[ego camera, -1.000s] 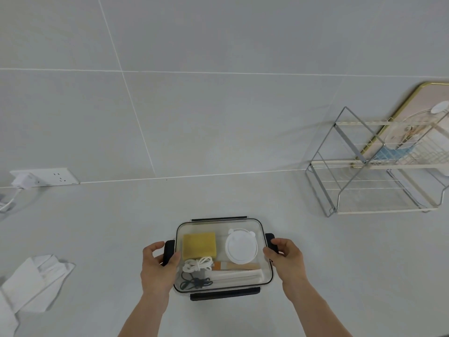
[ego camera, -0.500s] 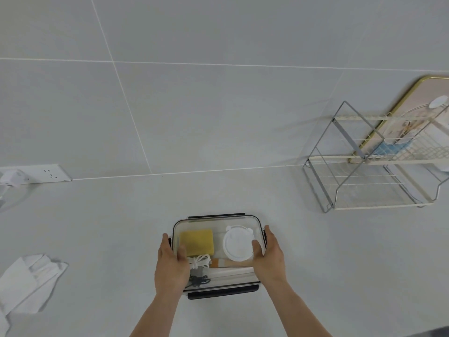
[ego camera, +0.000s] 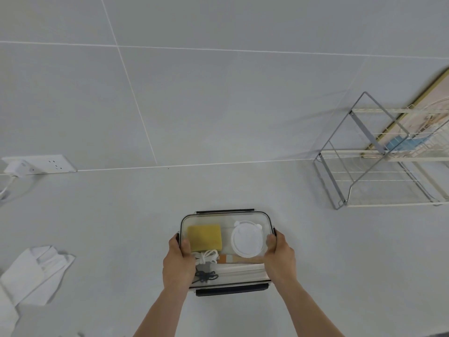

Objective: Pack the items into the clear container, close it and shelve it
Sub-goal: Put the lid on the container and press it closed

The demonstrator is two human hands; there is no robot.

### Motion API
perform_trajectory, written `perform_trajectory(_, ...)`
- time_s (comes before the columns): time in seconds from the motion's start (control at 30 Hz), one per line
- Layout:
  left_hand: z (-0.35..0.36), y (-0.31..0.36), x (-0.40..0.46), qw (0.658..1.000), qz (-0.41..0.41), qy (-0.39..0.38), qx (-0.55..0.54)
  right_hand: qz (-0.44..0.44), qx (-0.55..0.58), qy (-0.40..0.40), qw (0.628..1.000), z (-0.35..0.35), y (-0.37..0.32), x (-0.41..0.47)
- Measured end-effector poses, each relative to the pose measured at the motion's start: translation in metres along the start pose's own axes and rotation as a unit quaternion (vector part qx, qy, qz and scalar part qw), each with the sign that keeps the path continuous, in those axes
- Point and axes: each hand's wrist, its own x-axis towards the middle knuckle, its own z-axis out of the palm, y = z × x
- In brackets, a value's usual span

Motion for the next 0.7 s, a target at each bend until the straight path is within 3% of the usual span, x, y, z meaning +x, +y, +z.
perform_trajectory(0.1,-0.003,0.001,0.002,1.0,0.004,-0.024,0.003,-0.011,0.003,-0.016,1.0,0.0,0.001,-0.001)
perform_trajectory(0.2,-0.009,0.002,0.005,0.996,0.051,-0.027,0.061,-0.143,-0.113,0.024,0.983,0.001,0.005,-0.011)
perform_trajectory(0.27,-0.015,0.007,0.006,0.986,0.121,0.019,0.116,-0.307,-0.171,0.038,0.935,0.002,0.005,-0.022)
perform_trajectory(0.37,-0.014,0.025,0.015,0.957,0.224,0.016,0.184,-0.446,-0.219,-0.055,0.866,0.009,0.007,-0.037)
perform_trajectory(0.43,-0.008,0.039,0.024,0.938,0.269,-0.02,0.22,-0.466,-0.264,-0.095,0.839,0.012,0.007,-0.039)
perform_trajectory(0.7,0.024,0.062,0.052,0.856,0.356,-0.105,0.359,-0.427,-0.368,-0.137,0.814,0.014,0.004,-0.037)
